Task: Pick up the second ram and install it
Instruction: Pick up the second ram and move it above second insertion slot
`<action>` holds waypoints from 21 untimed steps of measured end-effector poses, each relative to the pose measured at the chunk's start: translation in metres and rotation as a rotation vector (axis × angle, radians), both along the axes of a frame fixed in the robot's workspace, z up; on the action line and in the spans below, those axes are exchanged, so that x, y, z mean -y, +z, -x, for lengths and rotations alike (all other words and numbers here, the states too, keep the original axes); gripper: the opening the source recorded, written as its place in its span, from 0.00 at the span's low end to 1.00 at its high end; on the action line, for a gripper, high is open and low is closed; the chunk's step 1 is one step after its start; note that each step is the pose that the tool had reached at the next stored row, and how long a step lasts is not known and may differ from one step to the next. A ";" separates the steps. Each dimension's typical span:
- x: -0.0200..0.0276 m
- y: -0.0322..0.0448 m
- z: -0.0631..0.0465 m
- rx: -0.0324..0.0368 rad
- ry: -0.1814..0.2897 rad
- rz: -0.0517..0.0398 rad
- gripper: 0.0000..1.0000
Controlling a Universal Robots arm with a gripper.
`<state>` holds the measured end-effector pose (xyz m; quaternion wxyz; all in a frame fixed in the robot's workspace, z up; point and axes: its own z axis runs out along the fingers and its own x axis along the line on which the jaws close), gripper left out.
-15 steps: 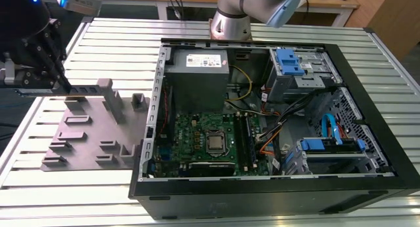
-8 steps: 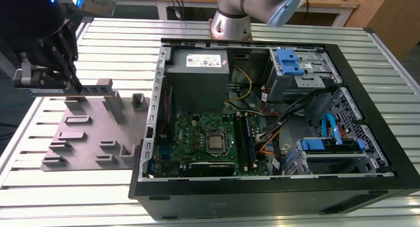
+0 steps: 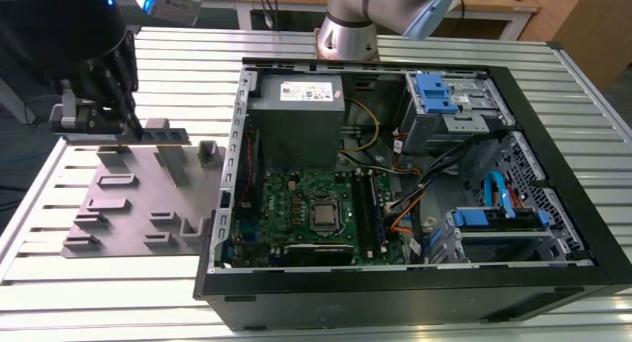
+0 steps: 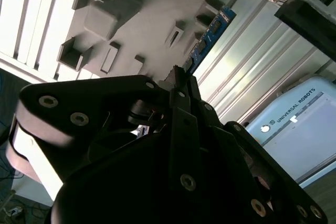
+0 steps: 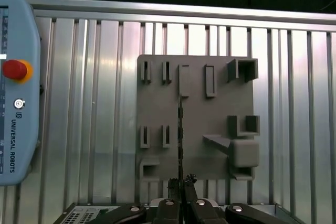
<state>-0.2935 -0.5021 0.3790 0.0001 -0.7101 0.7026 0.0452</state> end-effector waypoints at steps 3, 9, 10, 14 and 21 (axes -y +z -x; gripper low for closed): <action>0.0000 0.0000 -0.008 -0.0004 0.000 0.0000 0.11; 0.0000 0.0000 -0.024 -0.0015 0.000 0.0000 0.11; 0.0000 0.0000 -0.027 -0.0018 0.000 0.0000 0.11; 0.0000 0.0000 -0.039 -0.0027 0.000 0.0000 0.11; 0.0000 0.0000 -0.059 -0.0043 0.000 0.0000 0.11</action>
